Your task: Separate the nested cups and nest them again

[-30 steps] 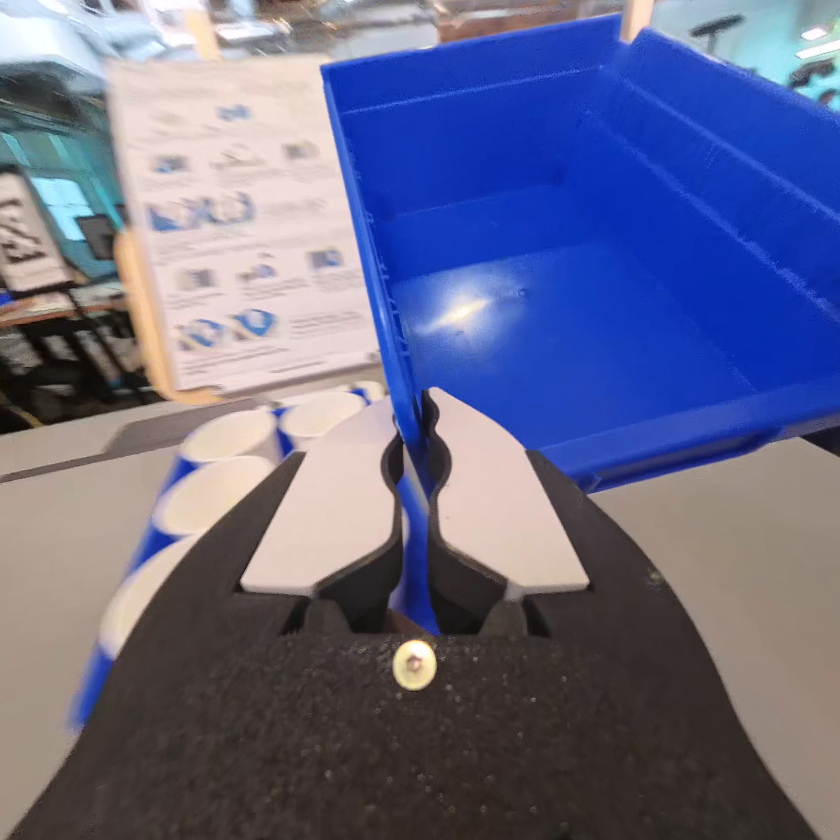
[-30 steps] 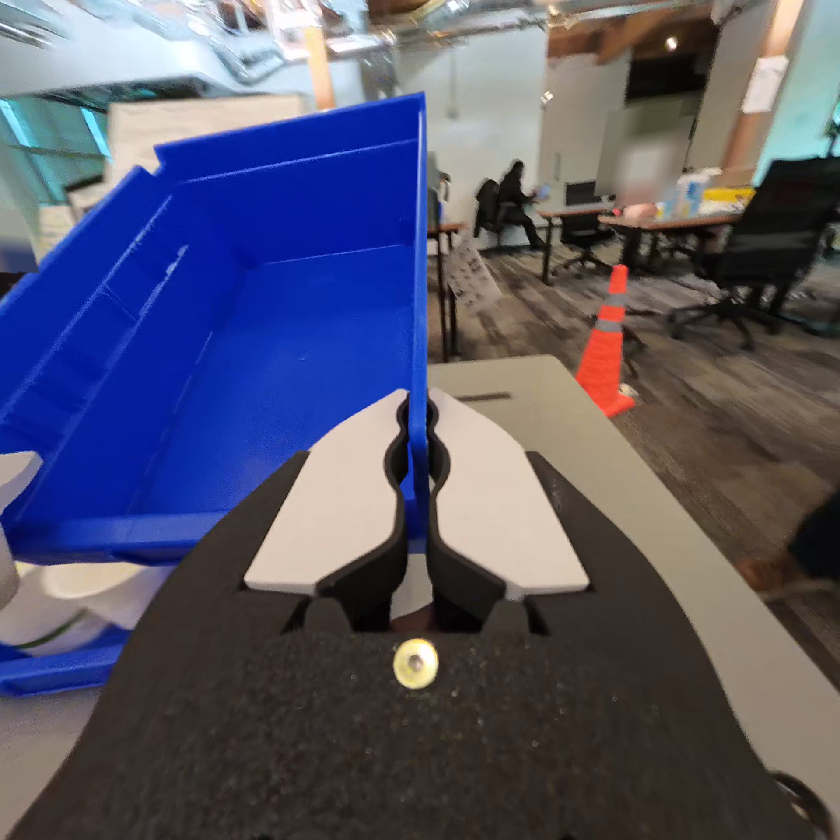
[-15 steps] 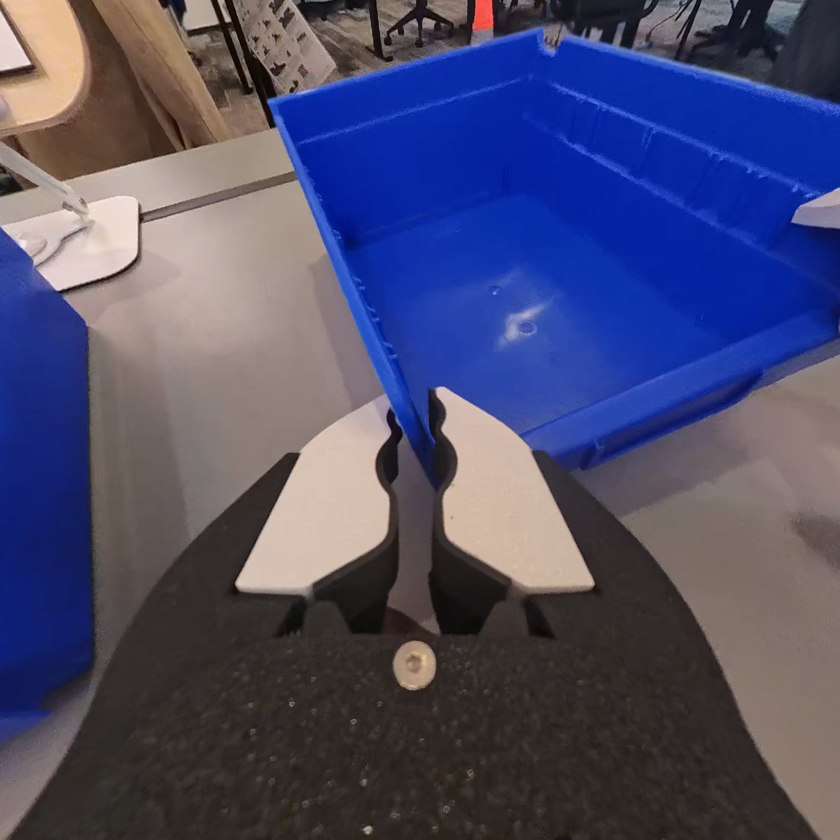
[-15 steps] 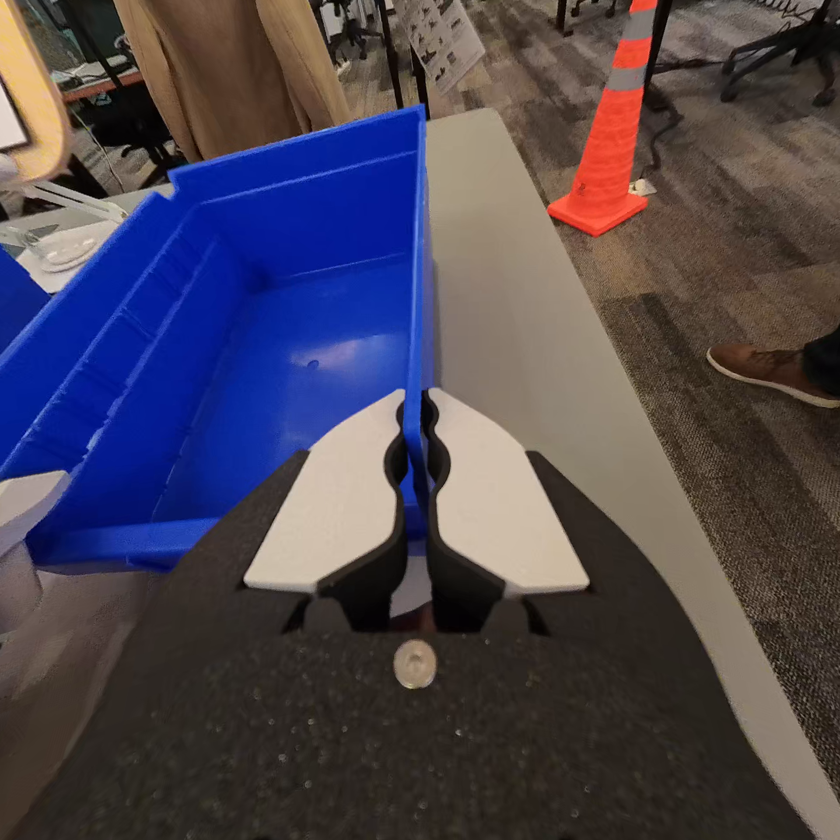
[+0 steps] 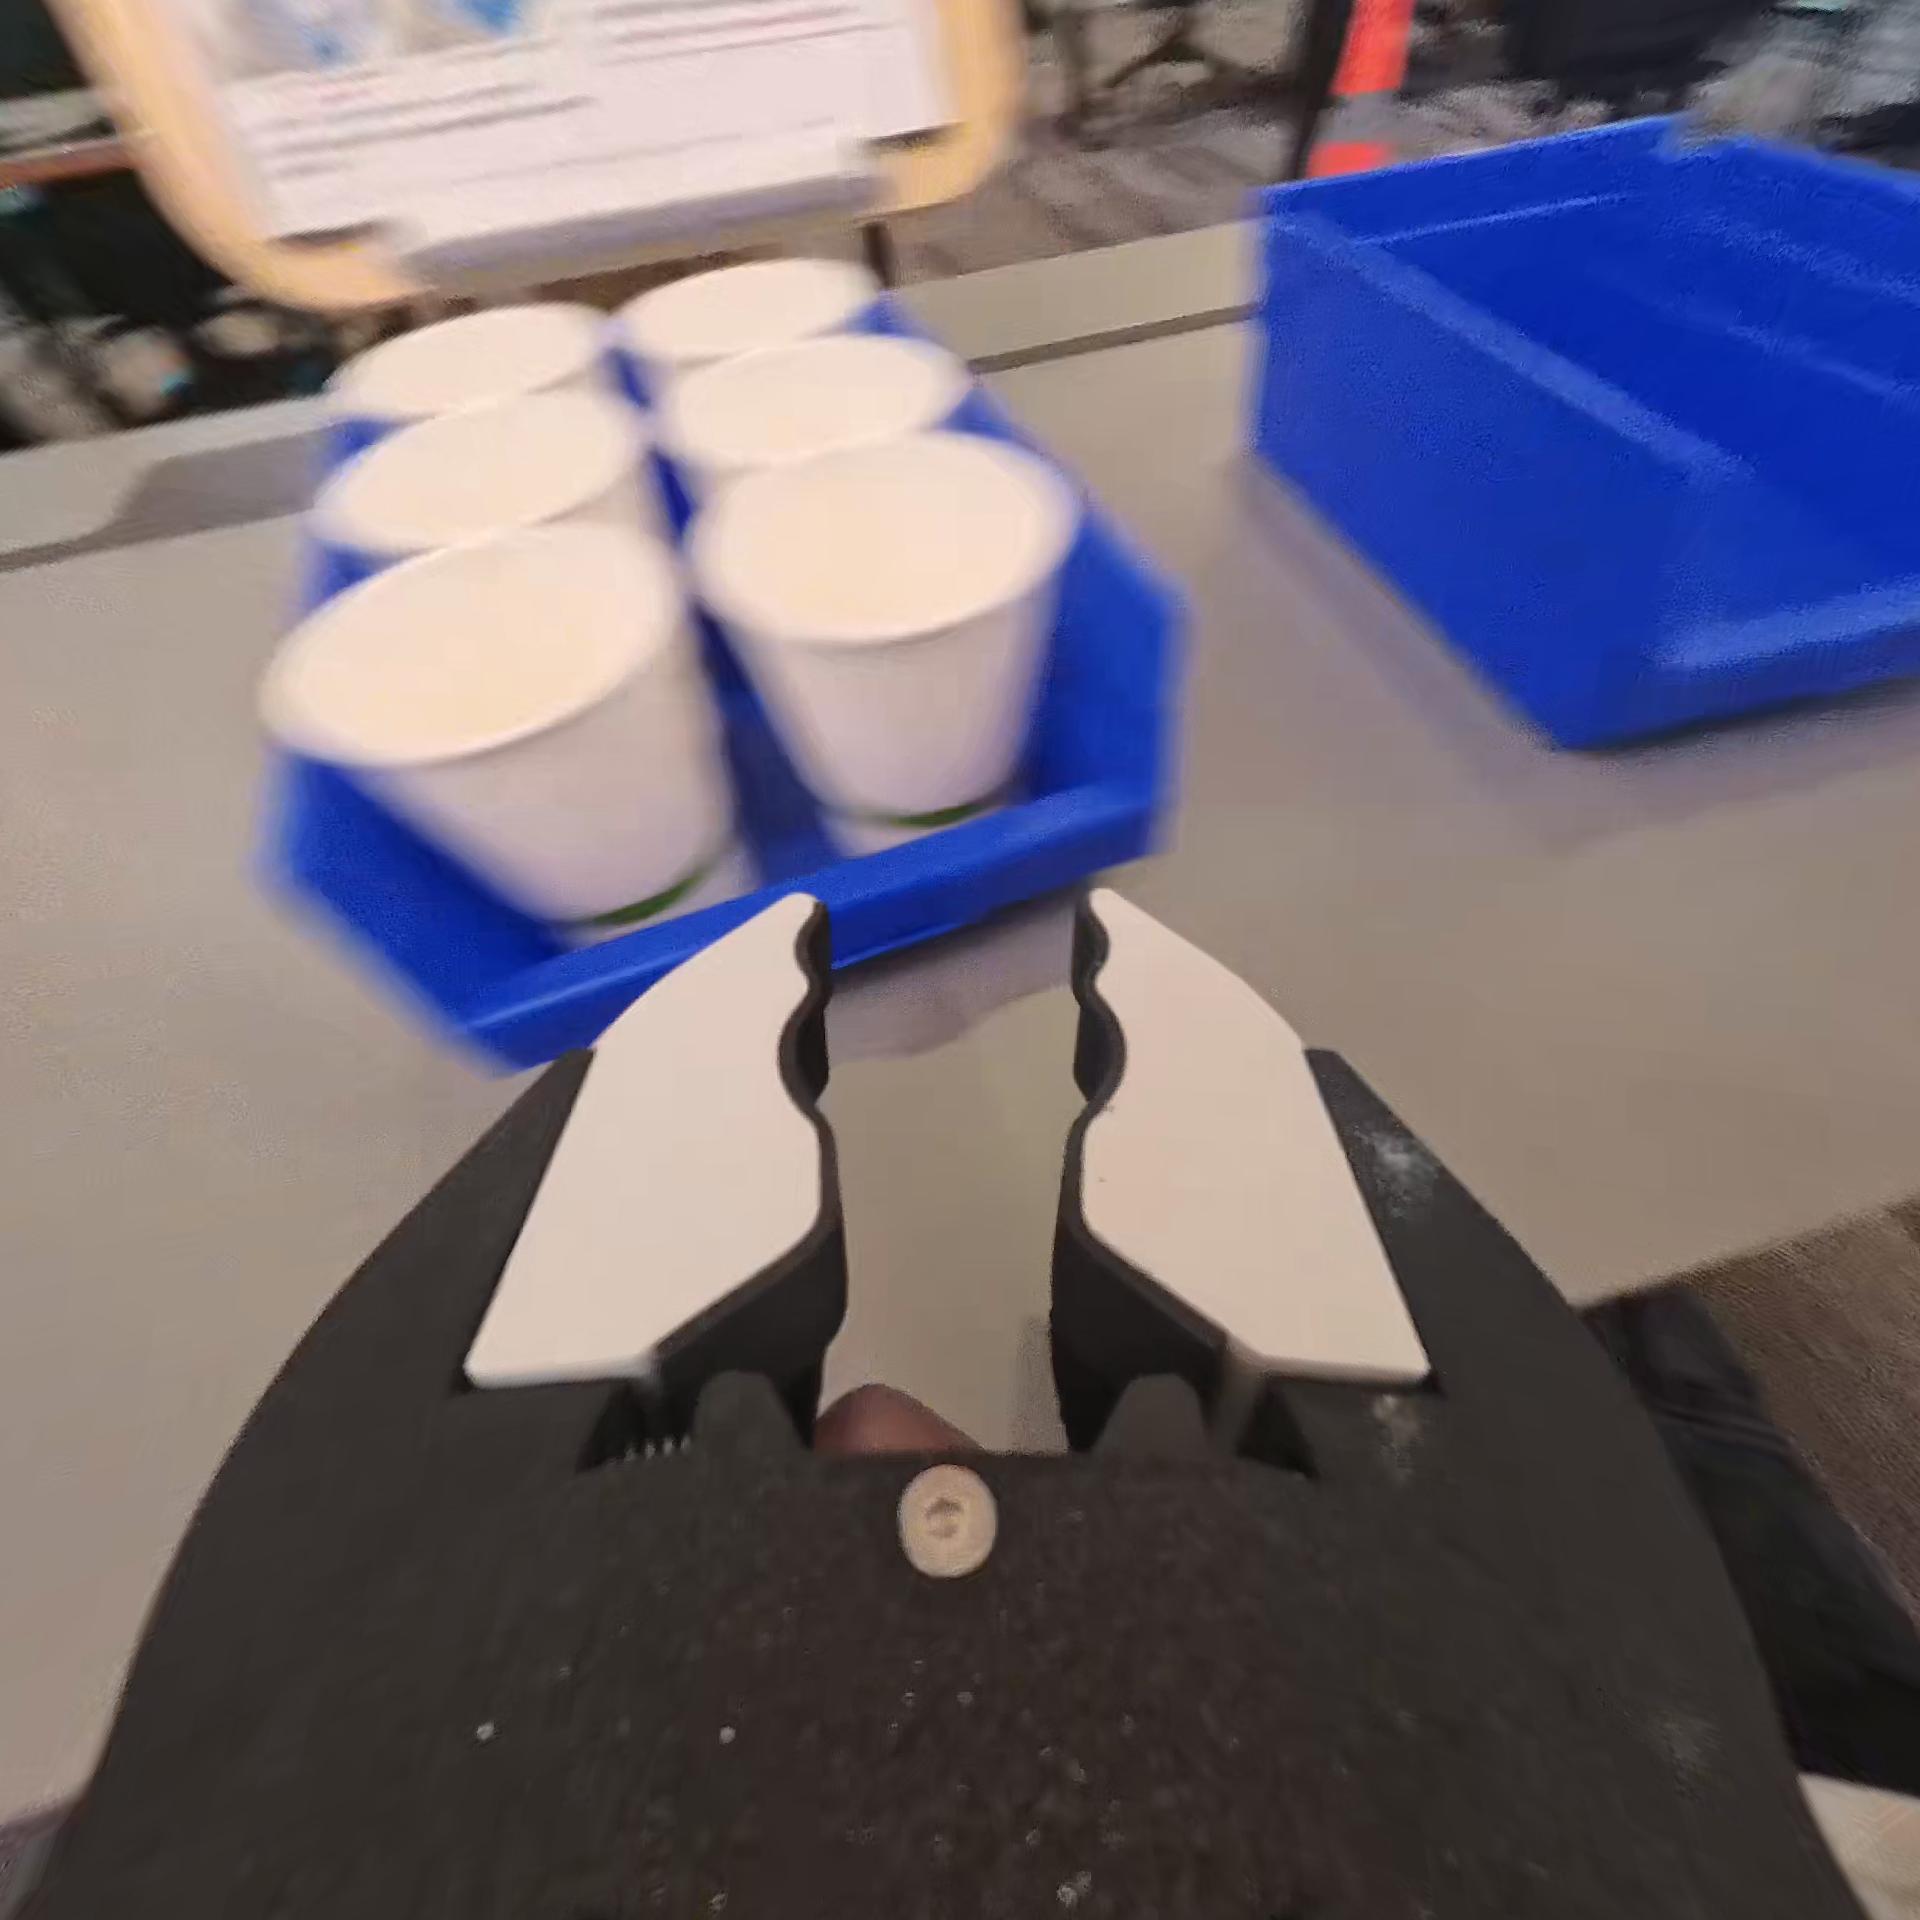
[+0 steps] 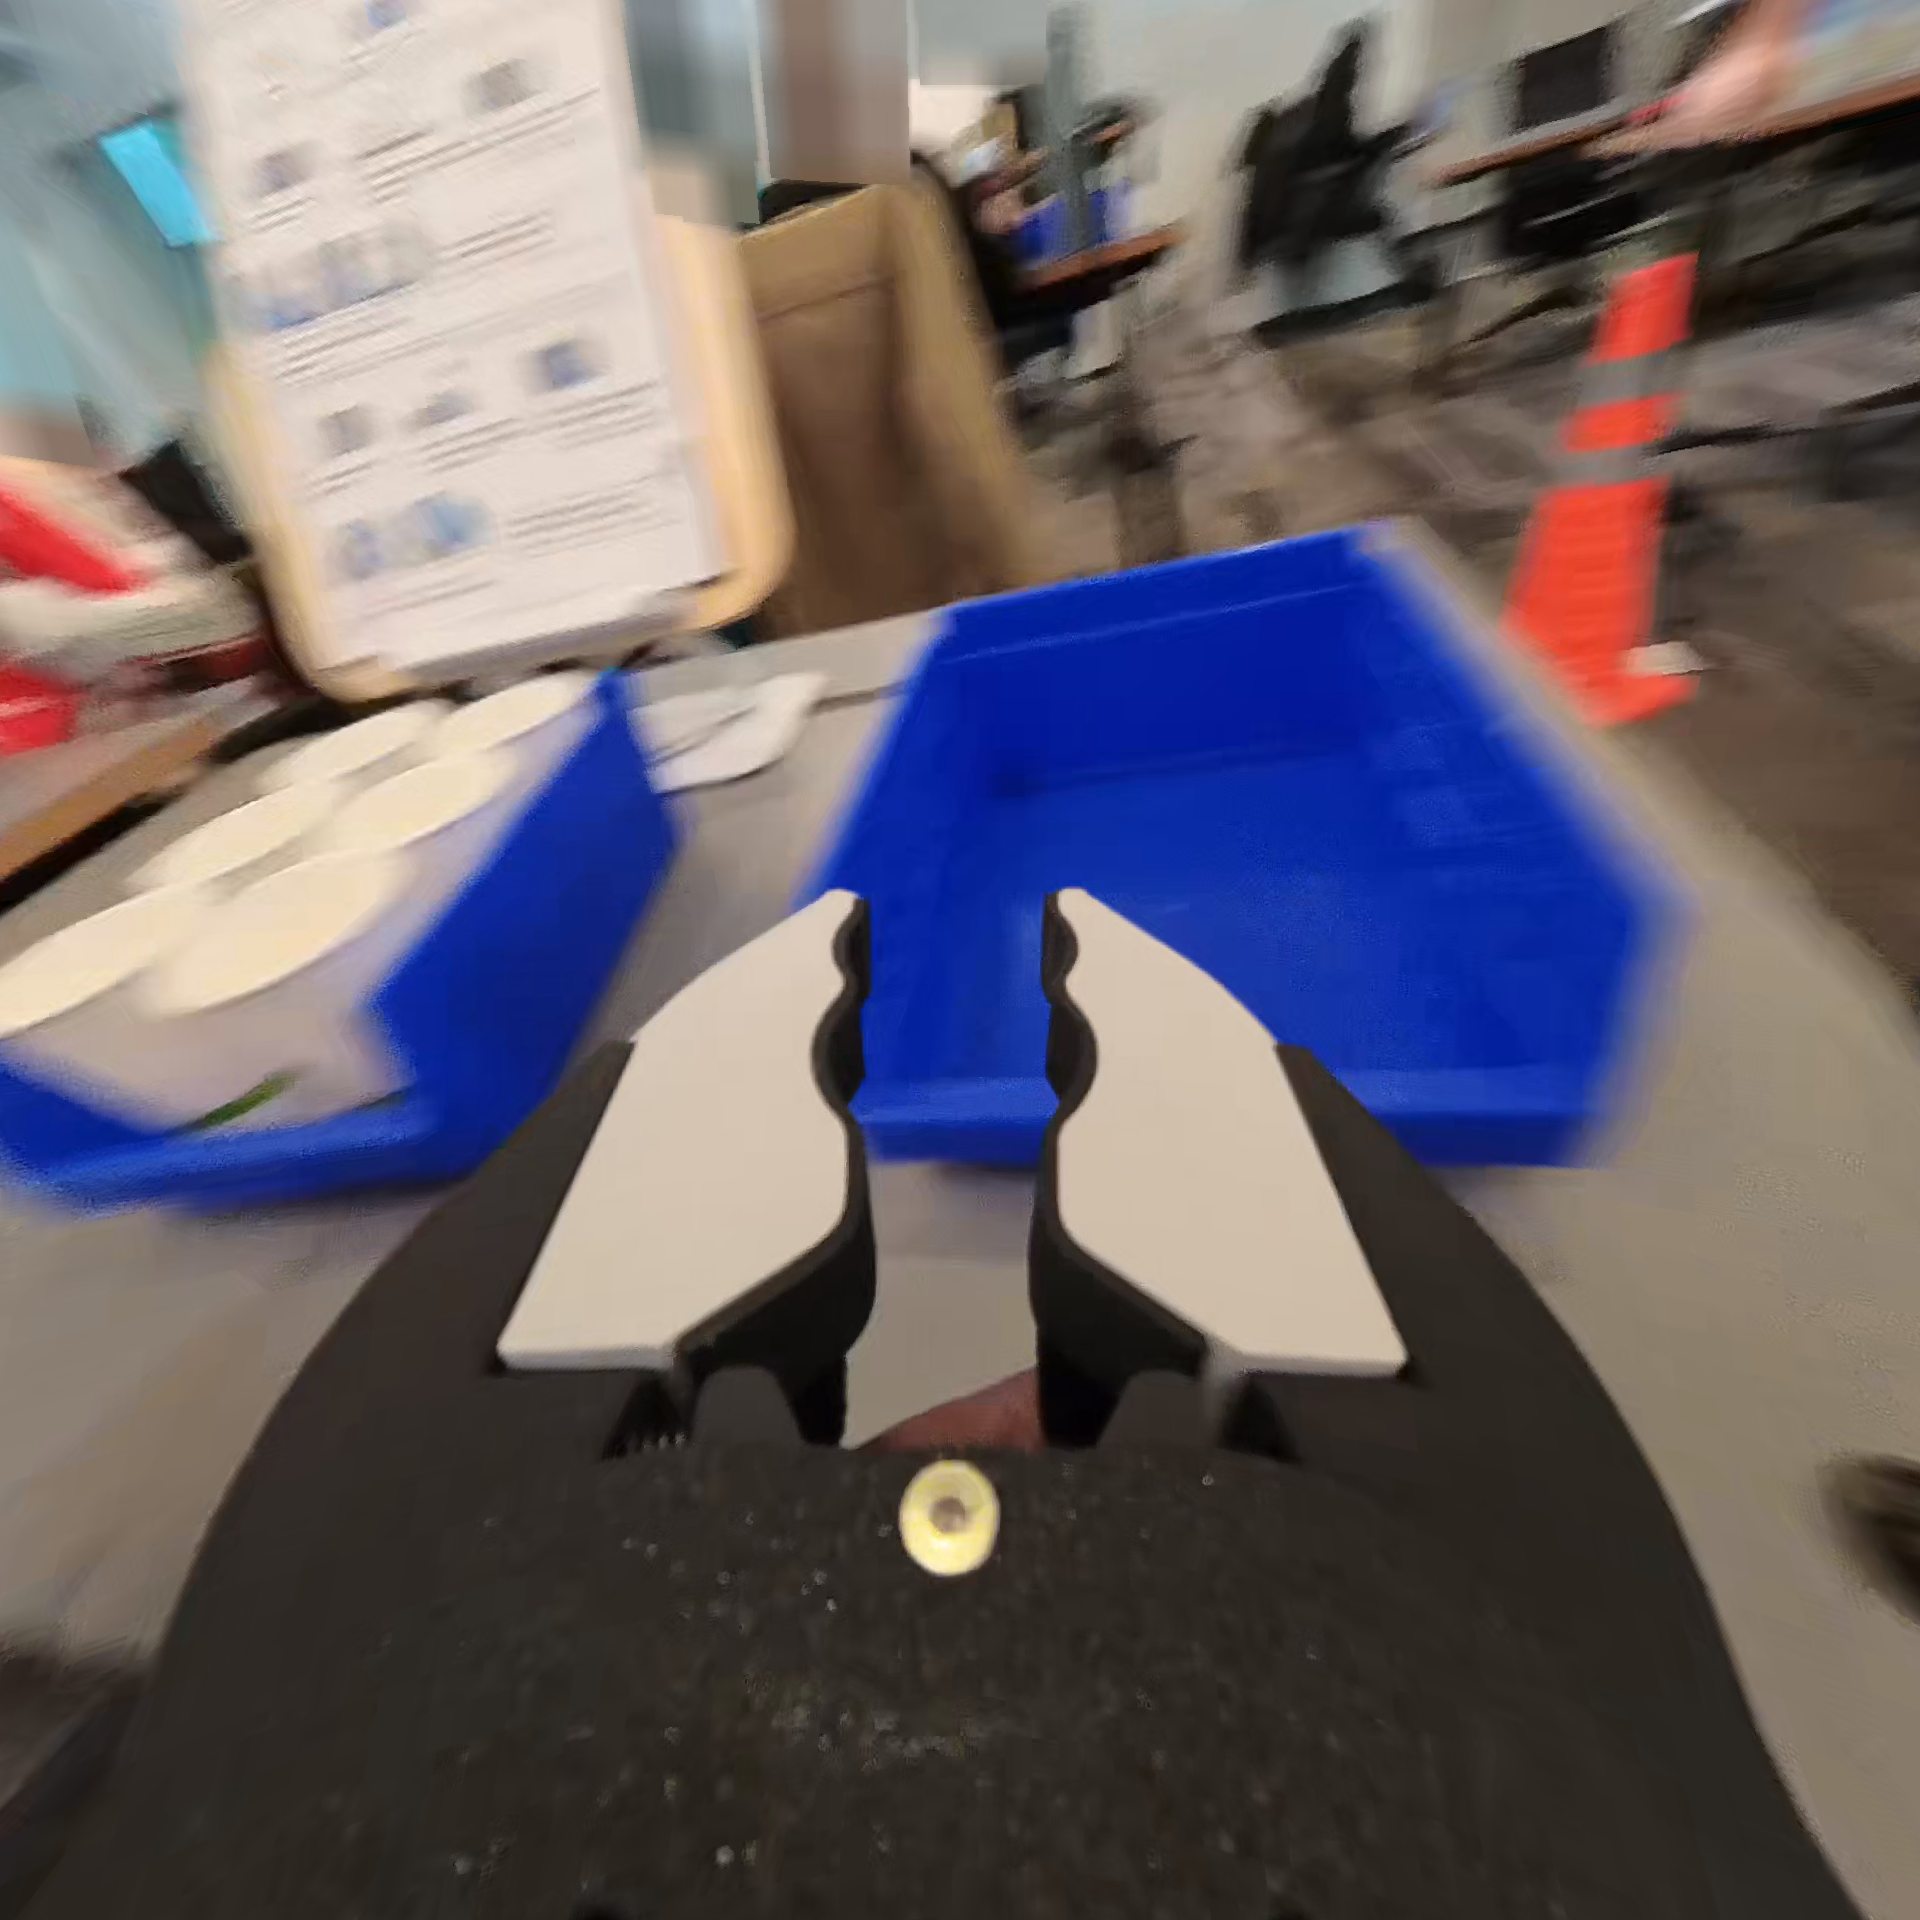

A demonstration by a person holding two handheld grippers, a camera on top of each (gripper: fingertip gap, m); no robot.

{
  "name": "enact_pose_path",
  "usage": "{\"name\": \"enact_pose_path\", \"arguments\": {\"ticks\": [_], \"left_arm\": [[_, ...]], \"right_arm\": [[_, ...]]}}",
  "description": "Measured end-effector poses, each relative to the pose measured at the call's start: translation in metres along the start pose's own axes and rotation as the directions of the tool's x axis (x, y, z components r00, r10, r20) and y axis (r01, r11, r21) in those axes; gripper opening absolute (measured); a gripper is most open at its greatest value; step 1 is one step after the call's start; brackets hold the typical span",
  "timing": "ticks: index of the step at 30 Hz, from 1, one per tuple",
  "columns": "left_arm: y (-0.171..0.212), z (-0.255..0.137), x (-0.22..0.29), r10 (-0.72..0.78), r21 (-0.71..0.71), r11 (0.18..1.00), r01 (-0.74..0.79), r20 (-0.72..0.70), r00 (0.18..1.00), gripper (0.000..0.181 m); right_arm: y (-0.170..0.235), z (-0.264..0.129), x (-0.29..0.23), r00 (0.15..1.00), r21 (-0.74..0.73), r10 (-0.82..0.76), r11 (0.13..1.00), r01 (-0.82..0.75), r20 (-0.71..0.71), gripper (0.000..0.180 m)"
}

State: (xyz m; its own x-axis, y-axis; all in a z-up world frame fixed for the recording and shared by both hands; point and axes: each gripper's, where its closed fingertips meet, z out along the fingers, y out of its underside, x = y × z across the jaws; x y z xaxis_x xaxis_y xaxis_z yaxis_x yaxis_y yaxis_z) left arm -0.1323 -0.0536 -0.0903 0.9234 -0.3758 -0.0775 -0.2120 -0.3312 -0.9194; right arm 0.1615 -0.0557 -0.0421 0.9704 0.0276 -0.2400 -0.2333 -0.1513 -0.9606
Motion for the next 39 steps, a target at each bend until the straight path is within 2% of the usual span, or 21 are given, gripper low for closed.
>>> {"name": "enact_pose_path", "arguments": {"ticks": [2,4,6,9,11,12,13,14,17,19,26,31,34,39], "left_arm": [[0.018,-0.004,-0.075,-0.063,-0.035,0.997,0.069,0.143,0.988,0.044],[0.034,0.006,-0.124,-0.142,-0.071,0.985,0.158,0.188,0.972,0.046],[0.039,0.022,-0.150,-0.159,-0.076,0.981,0.176,0.198,0.967,0.046],[0.038,0.045,-0.158,-0.115,-0.086,0.988,0.131,0.172,0.978,0.045],[0.038,0.057,-0.158,-0.108,-0.088,0.988,0.124,0.162,0.981,0.039],[0.038,0.062,-0.156,-0.112,-0.095,0.987,0.127,0.145,0.983,0.032],[0.038,0.066,-0.151,-0.114,-0.096,0.988,0.125,0.115,0.987,0.011],[0.038,0.069,-0.150,-0.111,-0.095,0.988,0.122,0.115,0.987,0.004],[0.037,0.069,-0.151,-0.025,-0.107,0.993,0.043,0.163,0.986,0.003],[0.035,0.064,-0.158,-0.033,-0.094,0.994,0.050,0.177,0.984,0.003],[0.033,0.021,-0.247,-0.093,-0.033,0.994,0.103,0.227,0.970,0.002],[0.040,-0.007,-0.325,-0.076,-0.033,0.996,0.088,0.272,0.959,0.002],[0.053,-0.008,-0.360,-0.043,-0.089,0.994,0.071,0.284,0.958,0.002],[0.078,0.008,-0.391,-0.085,-0.102,0.988,0.112,0.236,0.968,0.002]], "right_arm": [[0.040,0.018,-0.090,0.979,-0.118,0.008,0.993,0.017,0.205,0.031],[0.079,0.041,-0.149,0.963,-0.200,-0.041,0.975,0.097,0.268,0.030],[0.099,0.067,-0.182,0.958,-0.217,-0.107,0.962,0.168,0.267,0.029],[0.117,0.105,-0.194,0.967,-0.266,-0.160,0.941,0.210,0.198,0.028],[0.124,0.122,-0.197,0.973,-0.301,-0.141,0.934,0.192,0.184,0.026],[0.127,0.127,-0.198,0.975,-0.315,-0.129,0.932,0.180,0.179,0.018],[0.128,0.131,-0.197,0.978,-0.318,-0.135,0.931,0.180,0.158,0.012],[0.127,0.133,-0.197,0.977,-0.311,-0.153,0.931,0.192,0.148,0.011],[0.126,0.134,-0.195,0.988,-0.305,-0.144,0.940,0.152,0.048,0.003],[0.128,0.132,-0.204,0.992,-0.296,-0.121,0.947,0.122,0.022,0.003],[0.132,0.127,-0.307,0.993,-0.199,-0.105,0.973,0.114,0.055,0.005],[0.140,0.146,-0.388,0.986,-0.190,-0.121,0.971,0.142,0.116,0.005],[0.156,0.162,-0.418,0.984,-0.243,-0.127,0.958,0.154,0.122,0.004],[0.176,0.178,-0.439,0.981,-0.265,-0.167,0.946,0.187,0.096,0.005]]}}
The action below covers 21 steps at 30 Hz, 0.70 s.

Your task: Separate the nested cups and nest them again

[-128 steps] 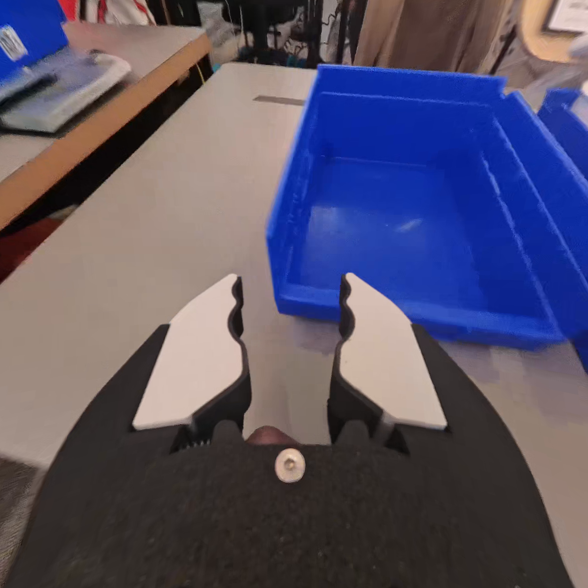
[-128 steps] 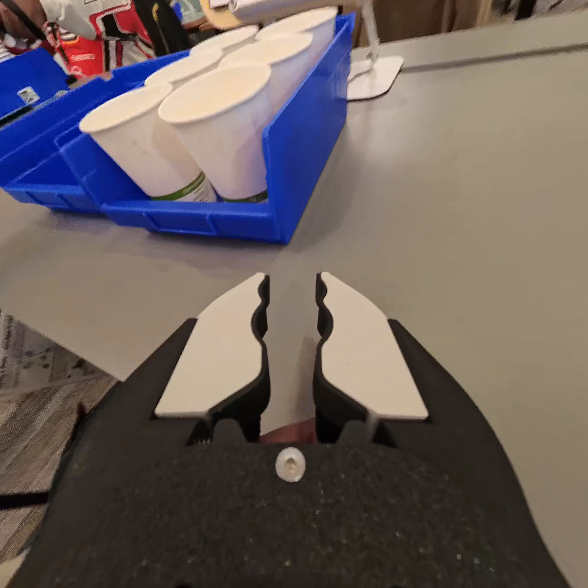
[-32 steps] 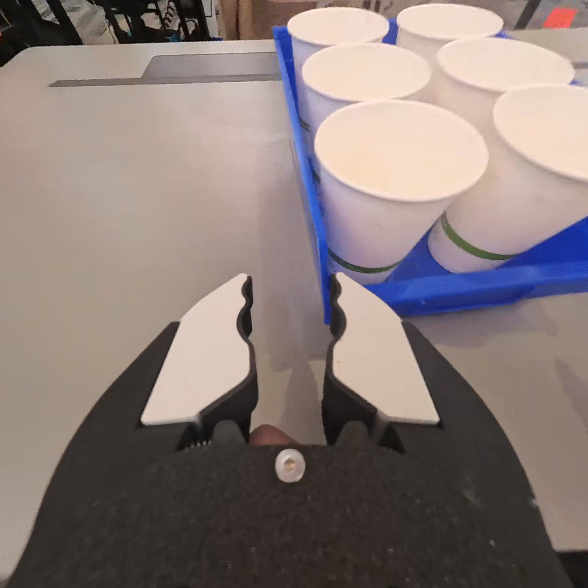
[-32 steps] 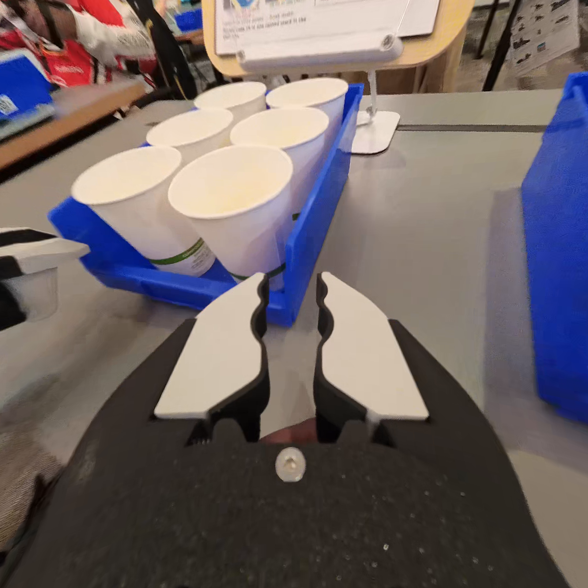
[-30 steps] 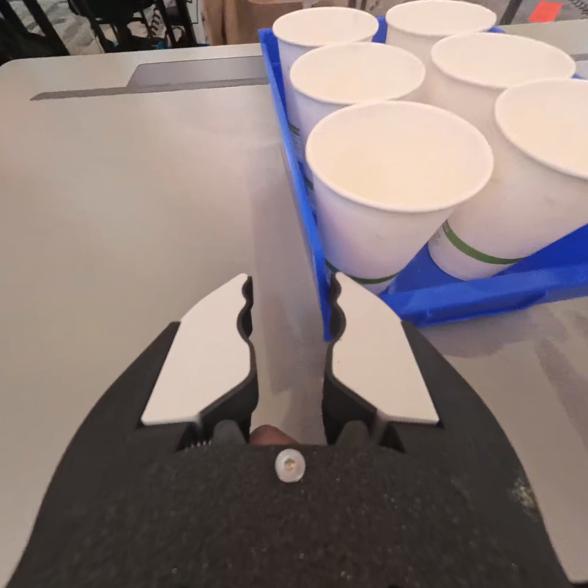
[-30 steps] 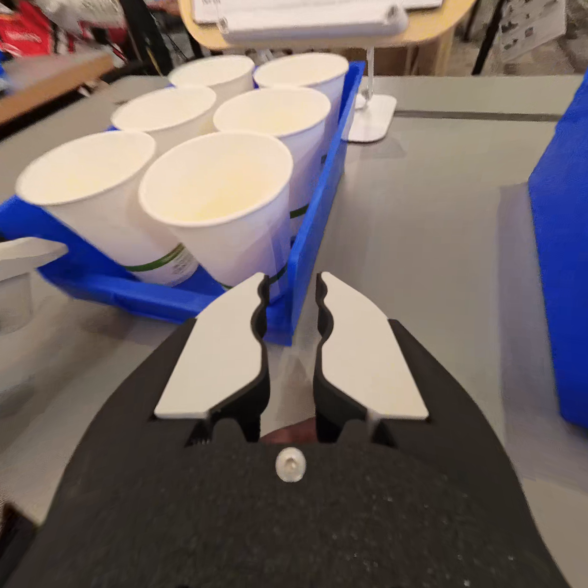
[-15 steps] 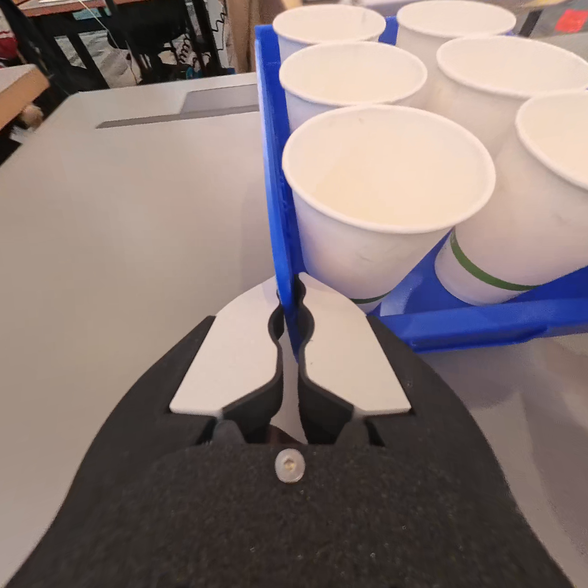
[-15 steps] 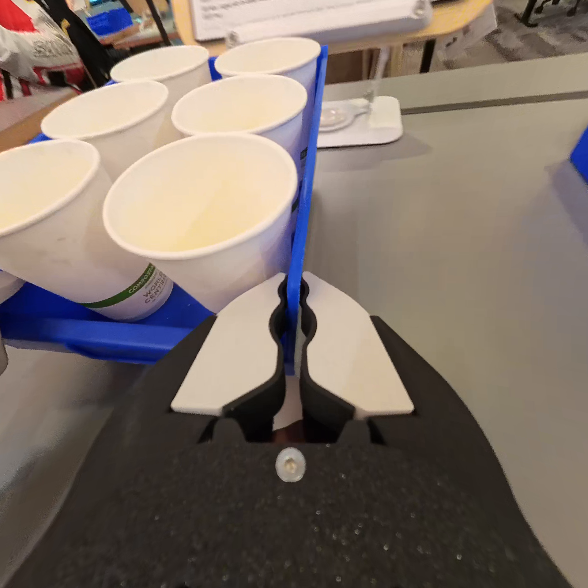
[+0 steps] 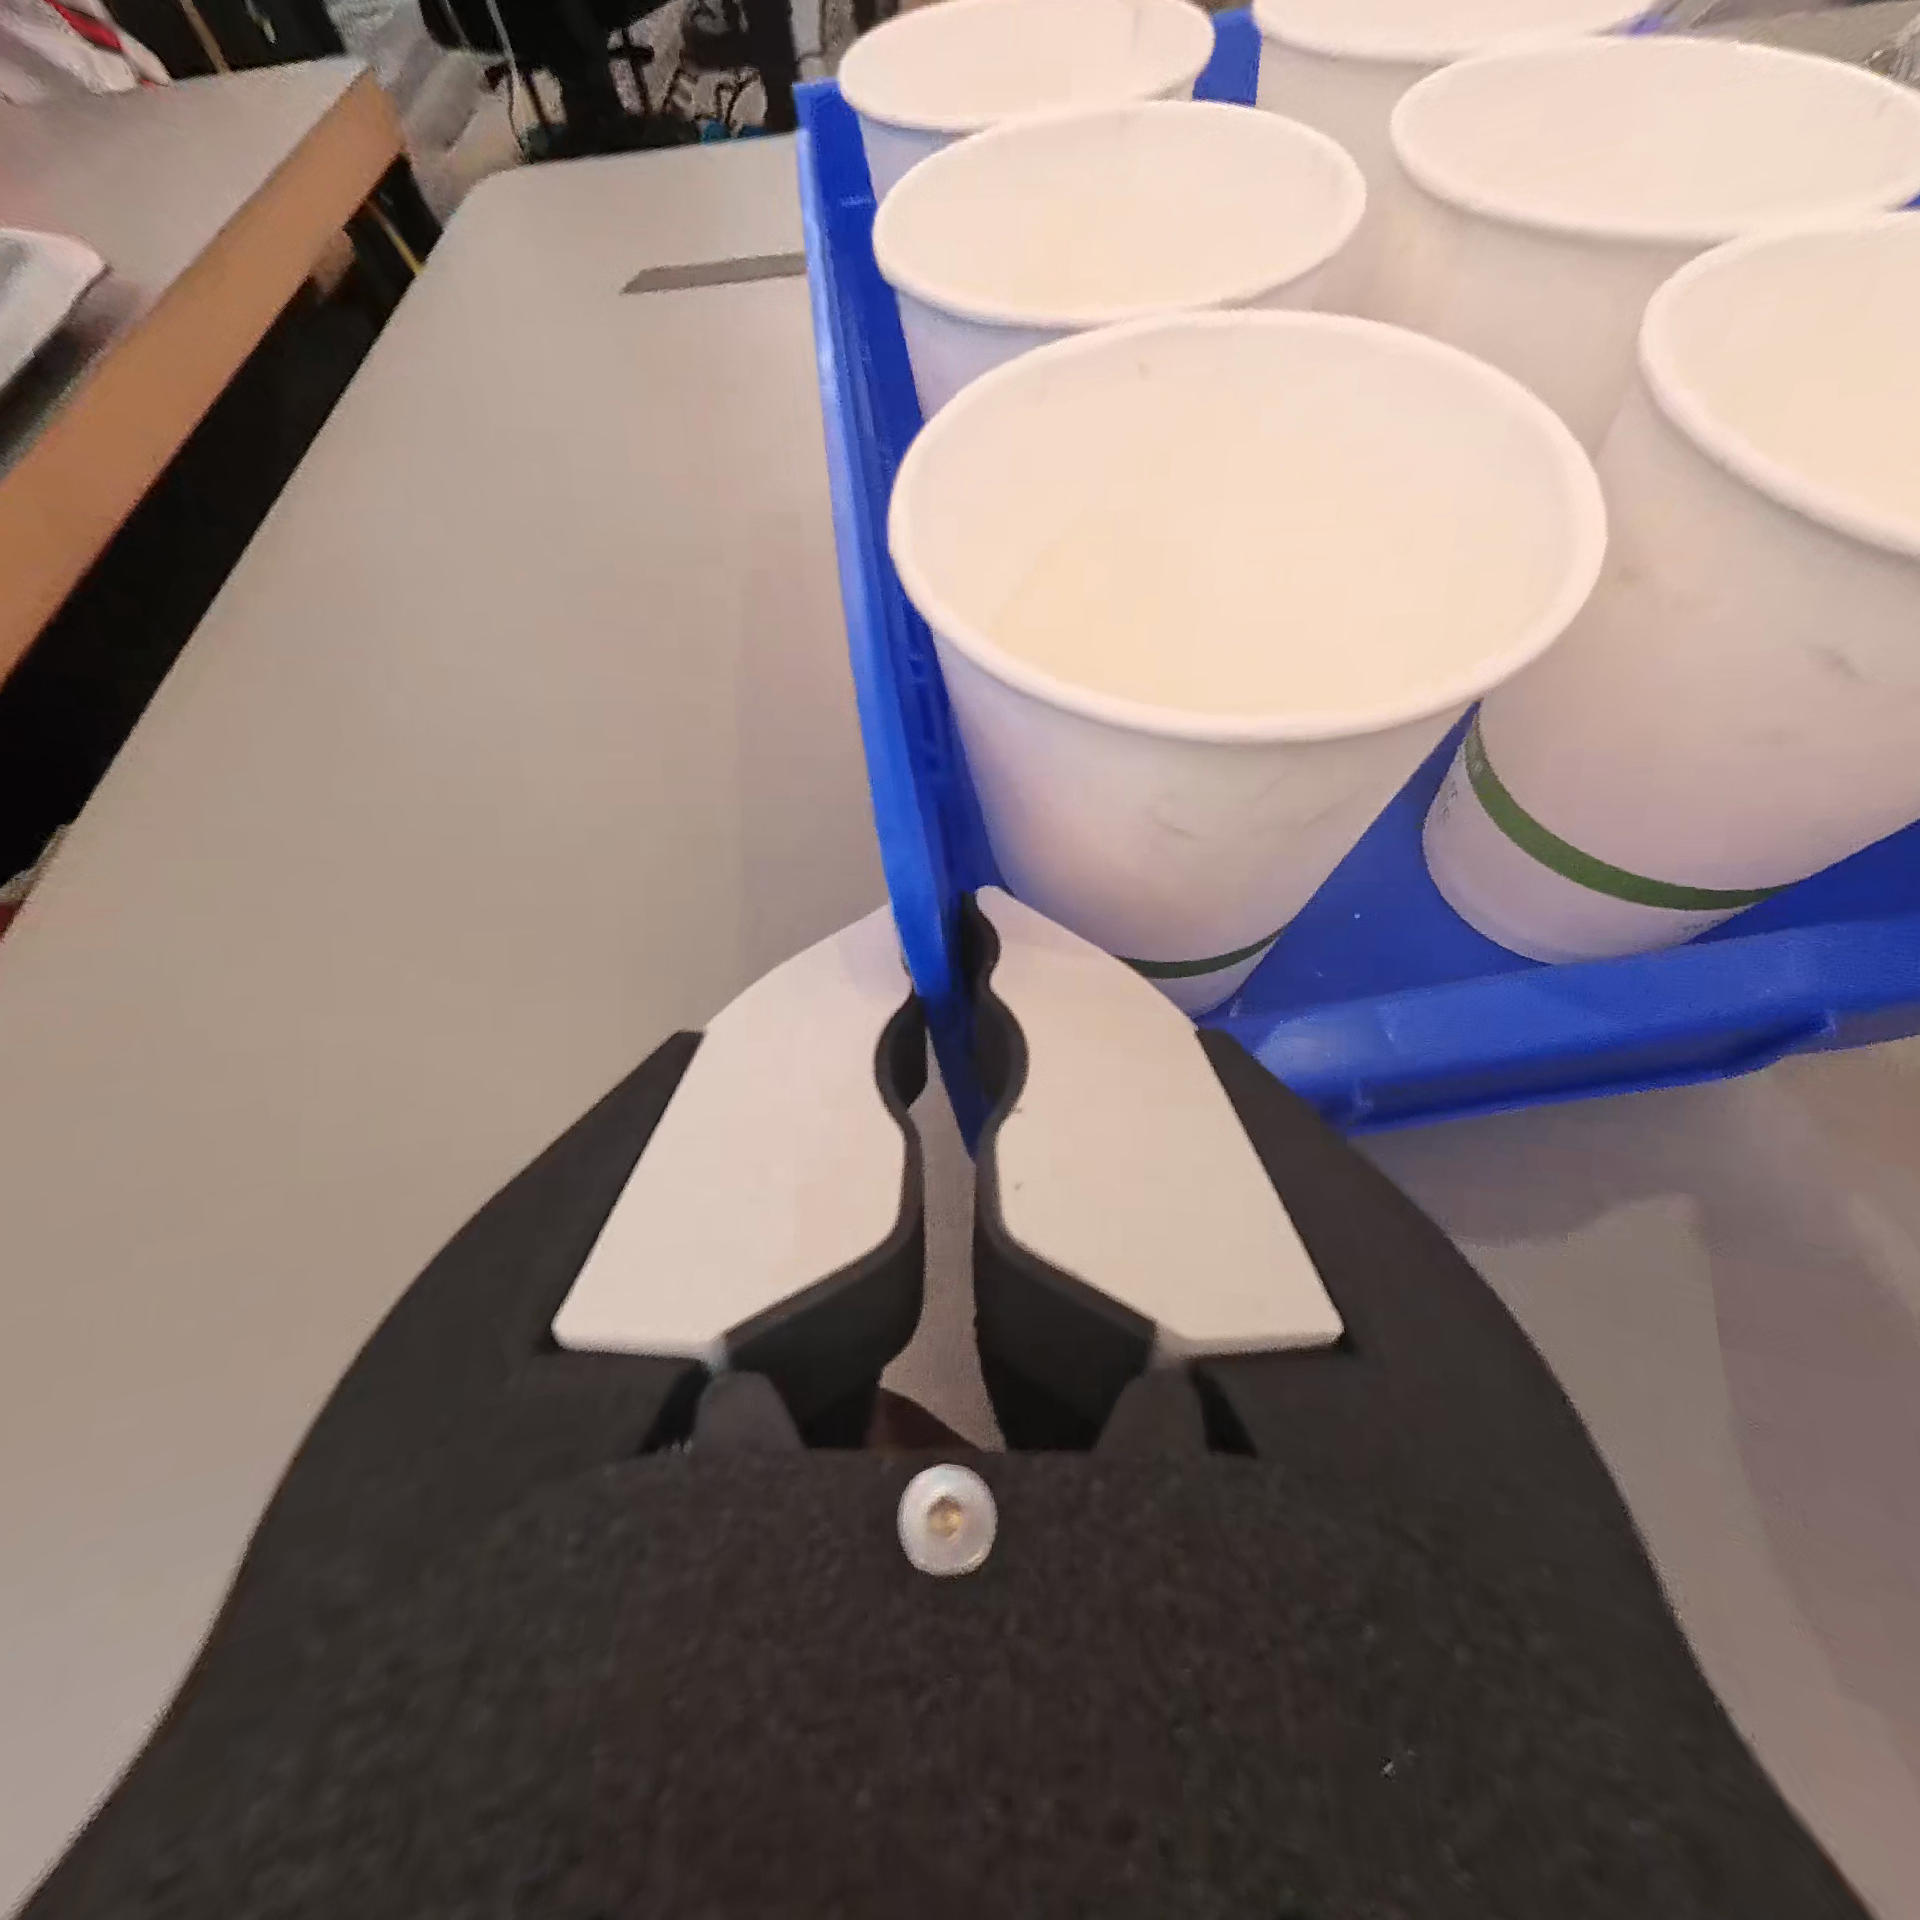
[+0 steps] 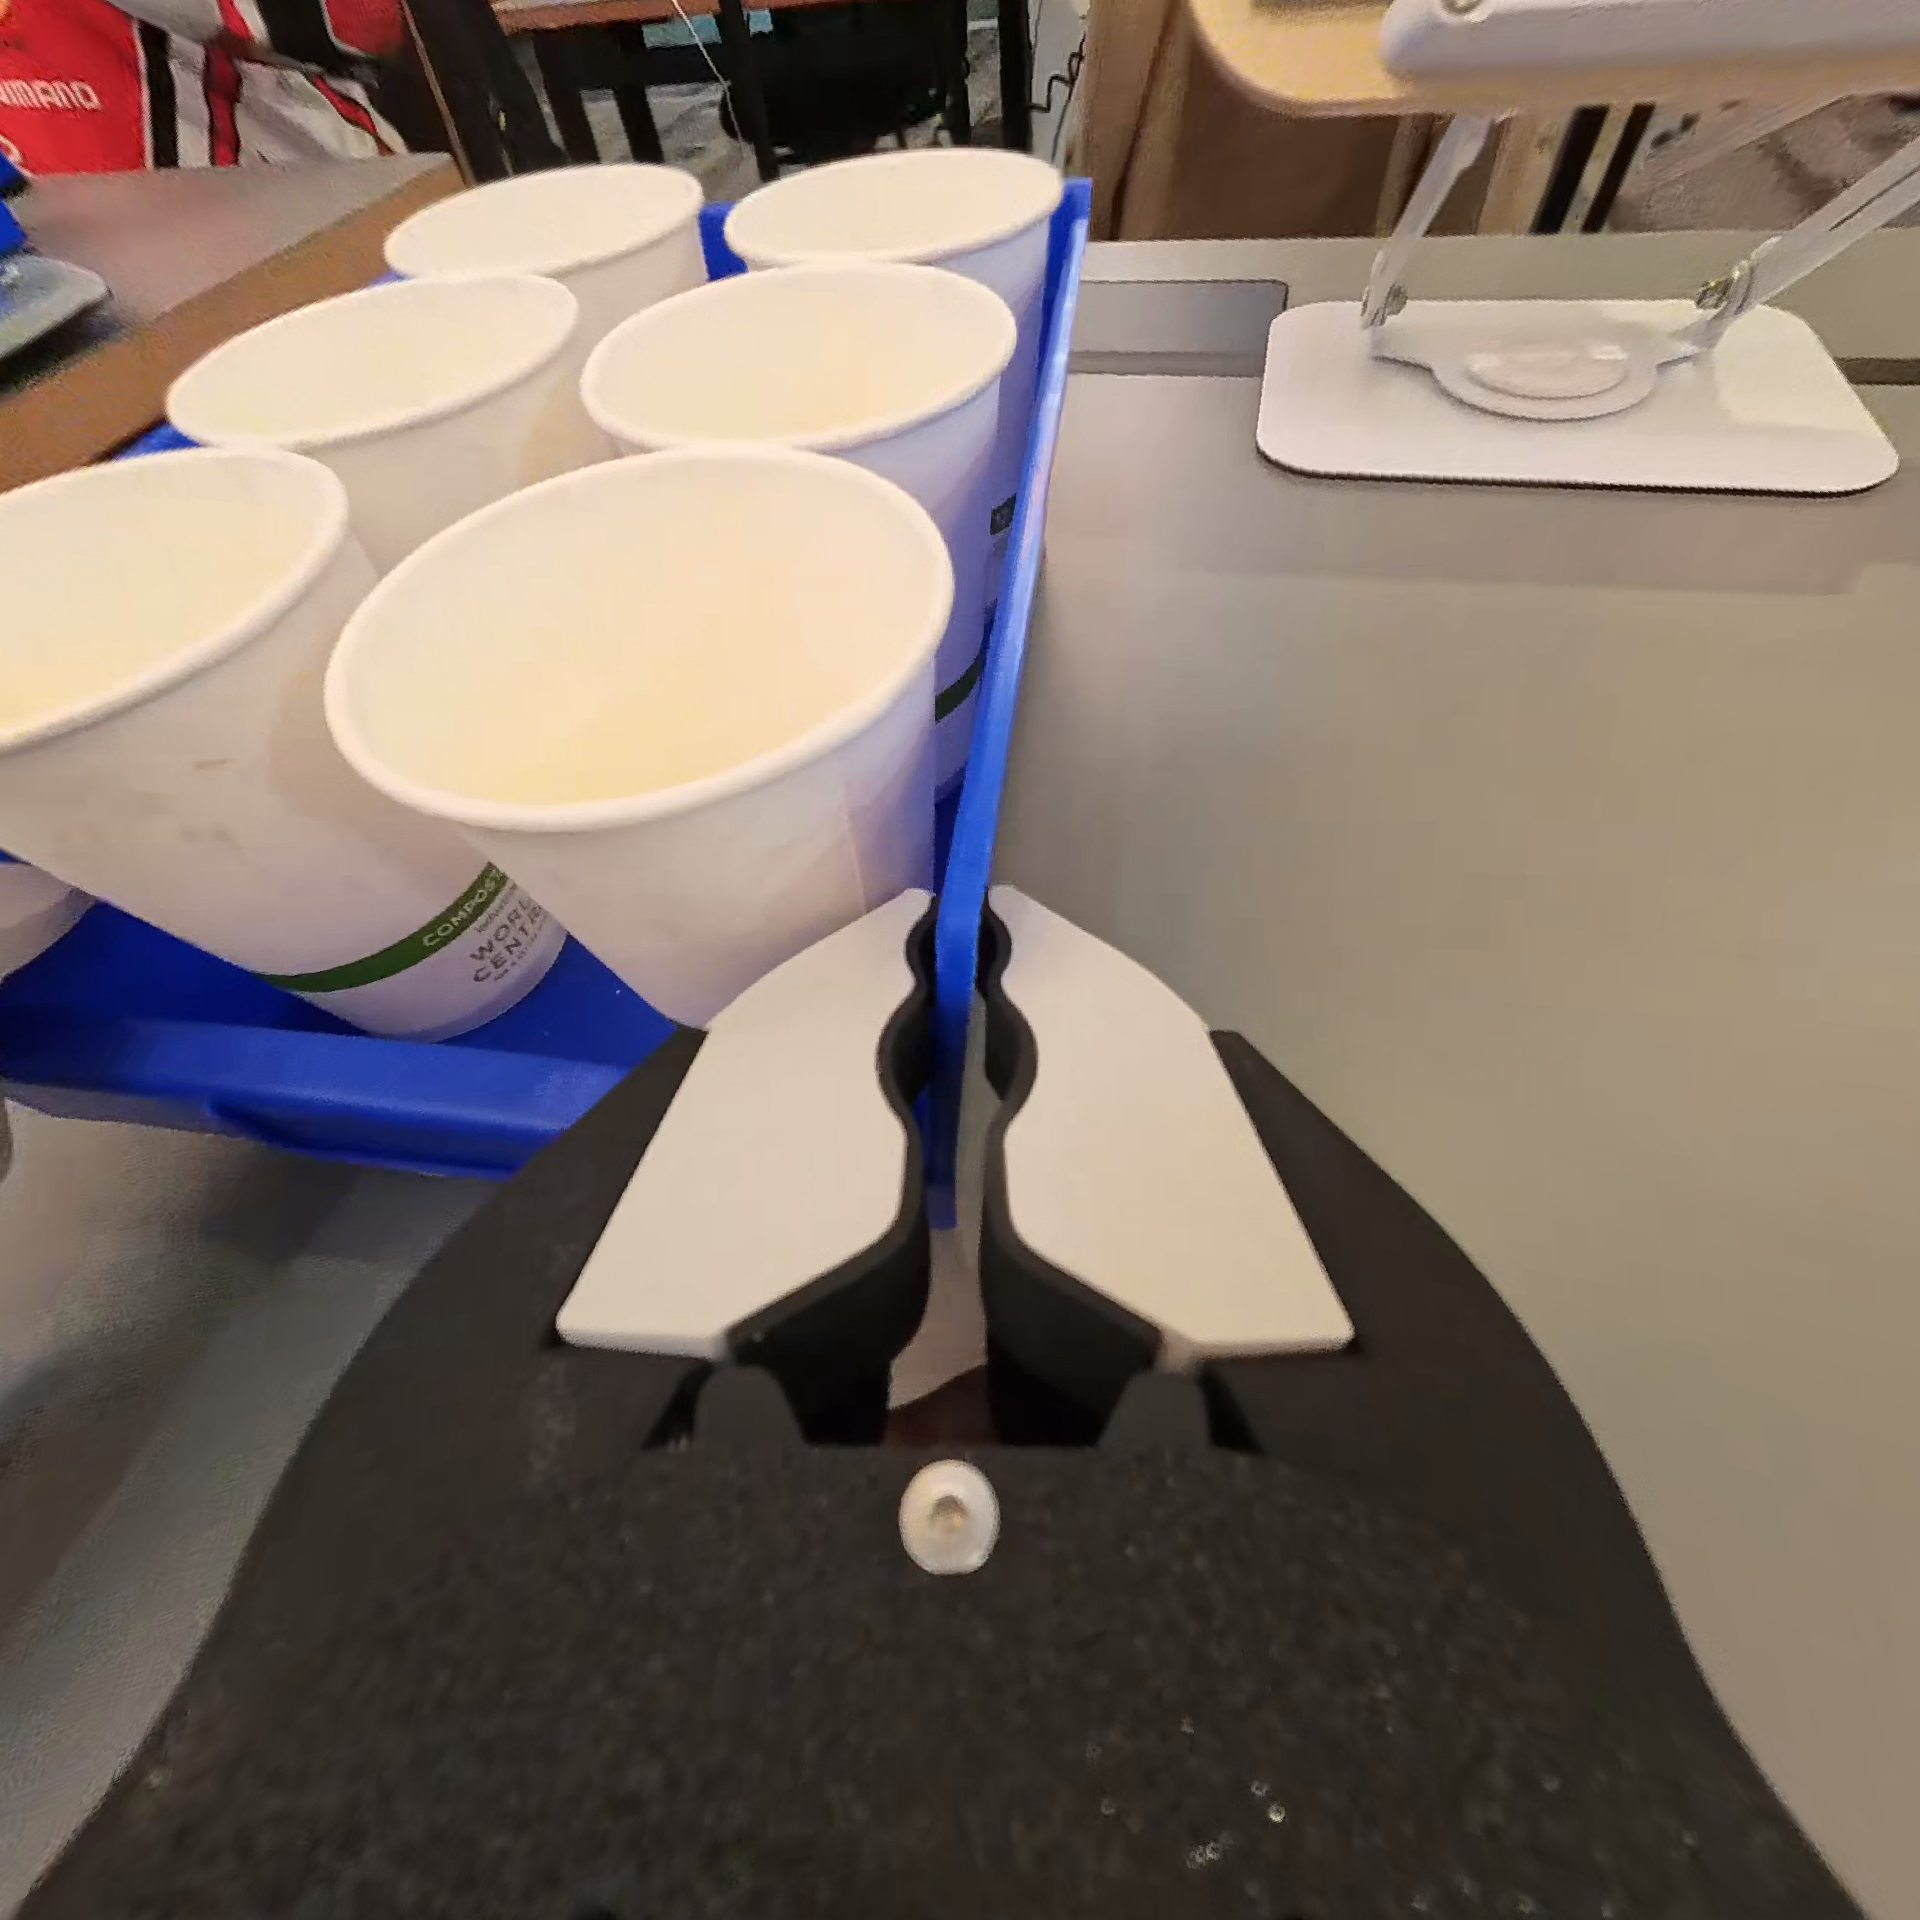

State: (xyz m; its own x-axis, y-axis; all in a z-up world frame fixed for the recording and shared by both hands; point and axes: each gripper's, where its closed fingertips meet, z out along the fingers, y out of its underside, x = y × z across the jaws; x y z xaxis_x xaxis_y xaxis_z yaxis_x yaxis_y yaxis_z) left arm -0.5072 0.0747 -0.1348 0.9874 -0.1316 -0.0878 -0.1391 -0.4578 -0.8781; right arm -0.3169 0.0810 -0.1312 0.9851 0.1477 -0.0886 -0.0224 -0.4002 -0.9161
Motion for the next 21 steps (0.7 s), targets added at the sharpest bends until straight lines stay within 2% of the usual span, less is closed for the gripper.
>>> {"name": "enact_pose_path", "arguments": {"ticks": [3,5,6,8,9,11,14,18,21], "left_arm": [[0.000,0.007,-0.006,-0.004,0.028,1.000,0.005,-0.046,0.999,0.003],[0.000,0.007,-0.011,-0.016,0.029,0.999,0.017,-0.040,0.999,0.005],[0.000,0.005,-0.017,-0.033,0.037,0.999,0.033,0.000,0.999,0.014],[0.005,-0.006,-0.026,-0.063,0.031,0.998,0.061,0.081,0.995,0.032],[0.008,-0.012,-0.029,-0.068,0.020,0.998,0.066,0.115,0.991,0.038],[0.011,-0.029,-0.035,-0.060,0.014,0.998,0.059,0.203,0.977,0.050],[0.014,-0.054,-0.033,-0.042,0.004,0.999,0.043,0.299,0.953,0.049],[0.010,-0.080,0.003,-0.072,-0.007,0.997,0.077,0.261,0.963,0.051],[-0.006,-0.101,0.054,-0.061,0.042,0.998,0.054,0.197,0.979,0.050]], "right_arm": [[0.000,0.001,-0.006,1.000,0.032,-0.021,0.999,0.021,-0.005,0.009],[0.001,-0.001,-0.011,0.998,0.027,-0.052,0.998,0.051,0.039,0.010],[0.003,-0.005,-0.012,0.995,0.021,-0.060,0.998,0.059,0.079,0.014],[0.004,-0.020,-0.002,0.988,0.020,-0.081,0.997,0.079,0.133,0.040],[0.005,-0.031,0.003,0.979,0.031,-0.087,0.996,0.083,0.182,0.044],[0.009,-0.056,0.020,0.963,0.048,-0.093,0.995,0.083,0.252,0.042],[0.017,-0.089,0.054,0.938,0.070,-0.150,0.988,0.135,0.311,0.042],[0.032,-0.124,0.107,0.900,0.051,-0.216,0.976,0.213,0.378,0.043],[0.035,-0.146,0.158,0.903,0.074,-0.276,0.961,0.267,0.329,0.045]]}}
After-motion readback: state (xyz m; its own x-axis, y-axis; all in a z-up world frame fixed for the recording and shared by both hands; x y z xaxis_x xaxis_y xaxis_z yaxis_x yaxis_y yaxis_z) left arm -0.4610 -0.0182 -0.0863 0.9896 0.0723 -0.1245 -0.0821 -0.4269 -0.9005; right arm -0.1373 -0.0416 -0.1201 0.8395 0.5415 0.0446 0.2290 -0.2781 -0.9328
